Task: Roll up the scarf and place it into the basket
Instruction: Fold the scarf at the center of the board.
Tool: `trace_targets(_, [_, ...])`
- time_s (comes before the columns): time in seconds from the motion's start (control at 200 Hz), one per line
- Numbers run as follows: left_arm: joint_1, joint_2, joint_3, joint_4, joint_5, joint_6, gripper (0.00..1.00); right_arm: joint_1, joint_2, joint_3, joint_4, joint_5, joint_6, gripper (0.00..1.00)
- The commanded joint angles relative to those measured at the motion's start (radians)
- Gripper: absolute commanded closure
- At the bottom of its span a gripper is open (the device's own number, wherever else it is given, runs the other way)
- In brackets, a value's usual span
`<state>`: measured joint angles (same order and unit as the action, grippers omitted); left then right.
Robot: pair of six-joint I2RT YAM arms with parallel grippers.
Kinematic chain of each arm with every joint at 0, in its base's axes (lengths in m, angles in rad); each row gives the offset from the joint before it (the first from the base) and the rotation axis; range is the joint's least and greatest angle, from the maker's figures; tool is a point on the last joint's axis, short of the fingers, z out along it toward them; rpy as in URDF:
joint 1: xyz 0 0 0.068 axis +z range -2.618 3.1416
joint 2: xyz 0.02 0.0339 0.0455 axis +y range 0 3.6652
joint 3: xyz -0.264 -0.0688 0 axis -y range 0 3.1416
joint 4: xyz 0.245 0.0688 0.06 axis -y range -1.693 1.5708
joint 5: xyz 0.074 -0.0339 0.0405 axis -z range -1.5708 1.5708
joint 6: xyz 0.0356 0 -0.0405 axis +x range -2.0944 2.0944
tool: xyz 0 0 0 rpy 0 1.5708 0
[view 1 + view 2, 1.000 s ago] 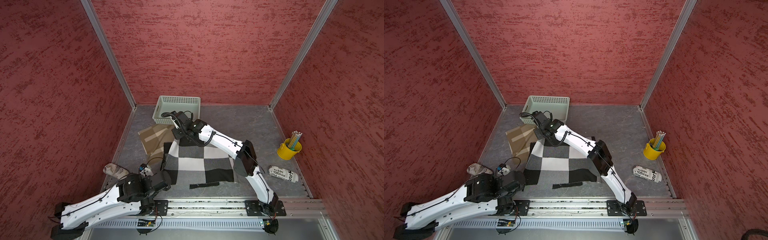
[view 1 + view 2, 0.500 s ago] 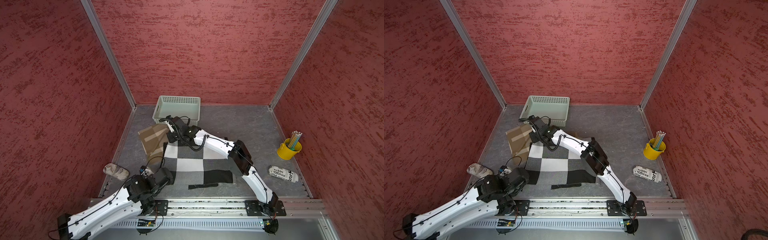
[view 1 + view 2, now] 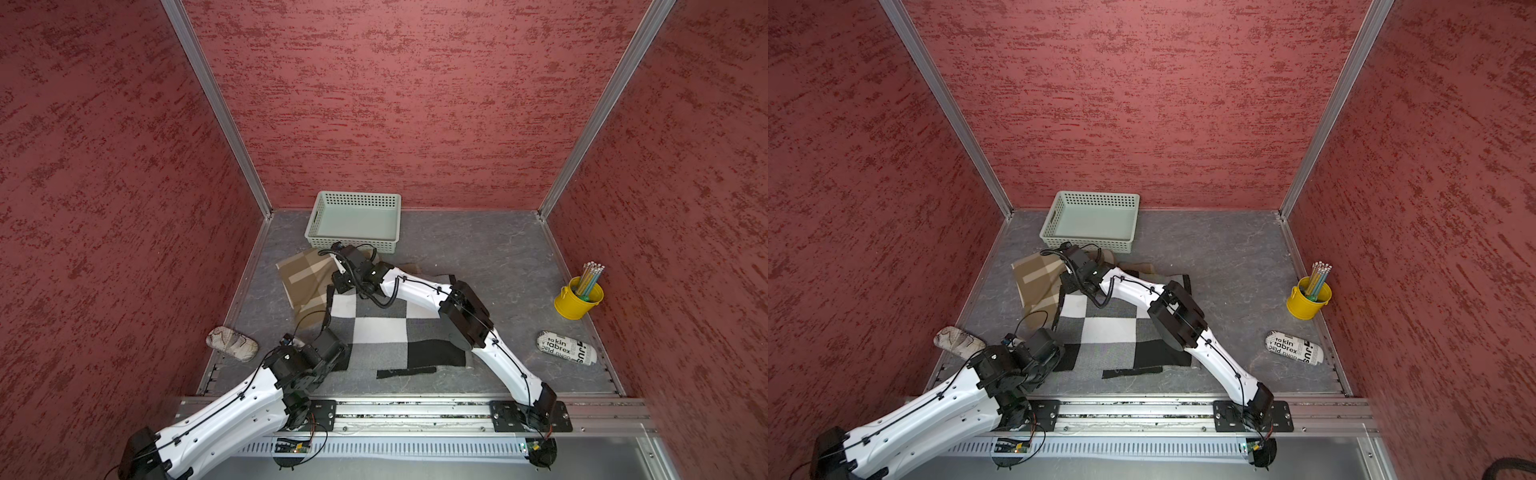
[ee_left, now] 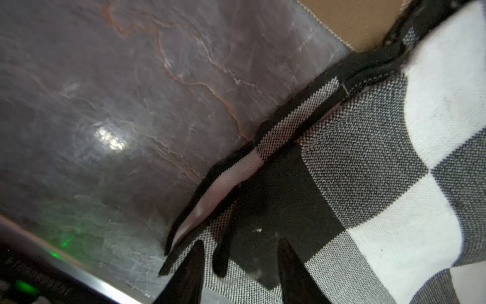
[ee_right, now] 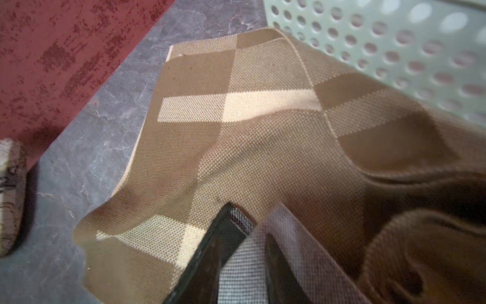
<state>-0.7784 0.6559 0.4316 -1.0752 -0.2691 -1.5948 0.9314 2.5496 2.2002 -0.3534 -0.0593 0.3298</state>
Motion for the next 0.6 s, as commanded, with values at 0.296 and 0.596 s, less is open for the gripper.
trace_targets(0.296, [0.473,0.065,0.197,0.131,0.244,0.632,0.15,-0.05,-0.05,0.325,-0.252,0.05,-0.001,0.35])
trace_targets(0.596, [0.559,0.218,0.194,0.25,0.283,0.75,0.0,-0.244,-0.601,-0.399,-0.188,0.145,0.096,0.35])
